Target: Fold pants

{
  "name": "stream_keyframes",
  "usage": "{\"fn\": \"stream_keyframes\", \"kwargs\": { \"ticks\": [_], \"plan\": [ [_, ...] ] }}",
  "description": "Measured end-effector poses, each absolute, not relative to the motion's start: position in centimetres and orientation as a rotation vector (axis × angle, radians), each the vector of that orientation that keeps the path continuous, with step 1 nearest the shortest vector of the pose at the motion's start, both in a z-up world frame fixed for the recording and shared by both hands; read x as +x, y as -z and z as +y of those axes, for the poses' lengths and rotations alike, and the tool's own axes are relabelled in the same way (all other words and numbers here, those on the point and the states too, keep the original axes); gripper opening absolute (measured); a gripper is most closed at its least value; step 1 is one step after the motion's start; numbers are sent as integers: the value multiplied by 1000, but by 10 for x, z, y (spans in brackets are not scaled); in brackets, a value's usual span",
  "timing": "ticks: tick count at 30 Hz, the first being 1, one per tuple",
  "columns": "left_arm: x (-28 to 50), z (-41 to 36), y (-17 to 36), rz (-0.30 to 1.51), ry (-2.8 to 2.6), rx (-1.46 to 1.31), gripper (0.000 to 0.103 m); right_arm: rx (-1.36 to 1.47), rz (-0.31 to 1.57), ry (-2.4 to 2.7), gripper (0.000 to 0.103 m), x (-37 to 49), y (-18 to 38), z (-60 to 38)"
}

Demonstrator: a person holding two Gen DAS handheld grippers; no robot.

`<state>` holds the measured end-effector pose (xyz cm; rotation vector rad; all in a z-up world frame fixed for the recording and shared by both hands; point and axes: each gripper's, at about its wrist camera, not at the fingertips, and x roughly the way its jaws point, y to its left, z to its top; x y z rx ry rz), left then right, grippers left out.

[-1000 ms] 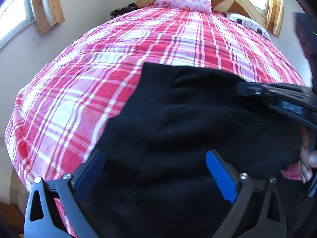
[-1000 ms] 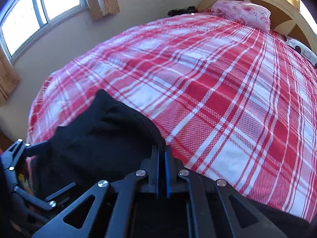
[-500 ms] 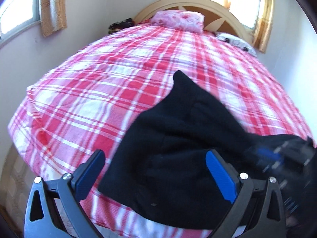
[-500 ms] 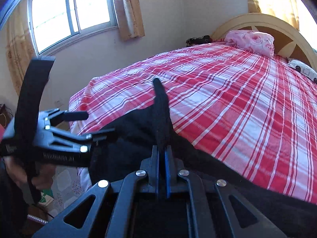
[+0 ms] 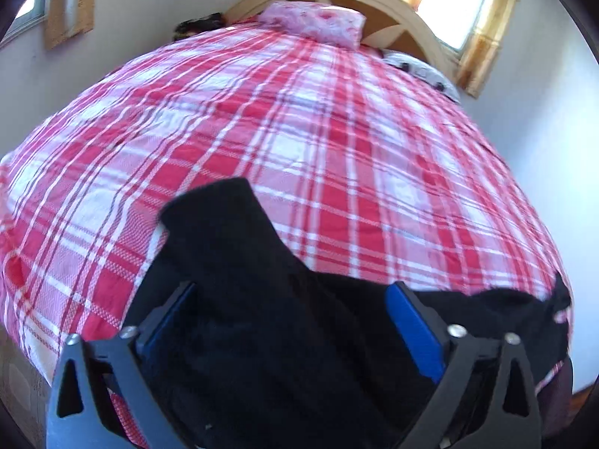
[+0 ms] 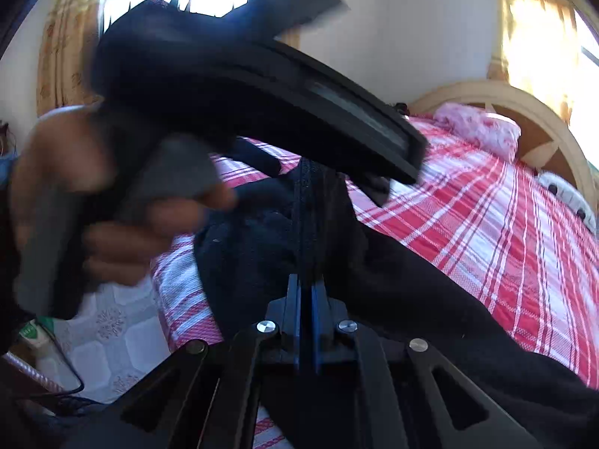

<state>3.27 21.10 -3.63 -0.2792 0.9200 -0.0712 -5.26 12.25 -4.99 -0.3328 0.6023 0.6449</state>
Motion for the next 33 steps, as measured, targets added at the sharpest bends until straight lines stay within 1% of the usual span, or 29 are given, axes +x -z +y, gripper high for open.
{"fn": "stream_keyframes", "kwargs": {
  "ticks": [1, 3, 4, 5, 6, 8, 9, 11, 12, 14, 16, 17, 18, 19, 22, 24, 27, 29, 33],
  "plan": [
    [32, 212, 39, 921, 69, -295, 79, -338, 595, -653, 5, -57, 50, 124],
    [30, 219, 48, 931, 93, -349, 52, -343, 590, -654, 5, -65, 52, 124],
    [28, 222, 51, 934, 98, -370, 46, -348, 588, -652, 5, -67, 54, 124],
    [26, 225, 53, 937, 101, -393, 37, -350, 588, -648, 5, -68, 56, 123],
    [22, 229, 55, 935, 89, -416, 31, -346, 589, -643, 5, -69, 57, 122],
    [16, 235, 53, 906, 69, -438, 23, -307, 595, -637, 5, -68, 59, 117],
    [9, 240, 50, 857, 76, -466, 19, -294, 590, -631, 5, -69, 57, 116],
    [-2, 248, 45, 804, 91, -509, 17, -258, 586, -620, 8, -71, 51, 111],
    [-6, 250, 43, 799, 88, -511, 17, -235, 585, -621, 10, -72, 48, 108],
    [-16, 255, 38, 788, 70, -492, 16, -134, 592, -651, 19, -72, 38, 92],
    [-26, 259, 36, 786, 49, -467, 16, -13, 605, -665, 48, -71, 29, 71],
    [-30, 261, 37, 789, 43, -461, 16, 50, 599, -651, 54, -70, 23, 52],
    [-35, 264, 39, 797, 42, -457, 16, 98, 586, -626, 64, -70, 18, 37],
    [-39, 265, 43, 813, 36, -444, 16, 160, 573, -590, 67, -69, 12, 14],
    [-39, 262, 61, 865, -16, -374, 20, 275, 601, -536, 68, -61, 3, -39],
    [-38, 260, 73, 888, -39, -357, 23, 275, 615, -475, 68, -55, 1, -64],
    [-40, 259, 71, 866, -40, -339, 23, 271, 661, -376, 68, -46, -2, -99],
    [-39, 261, 70, 868, -38, -341, 25, 302, 690, -375, 68, -46, 0, -113],
    [-37, 263, 73, 867, -39, -360, 27, 331, 673, -233, 68, -75, 7, -156]
  ]
}}
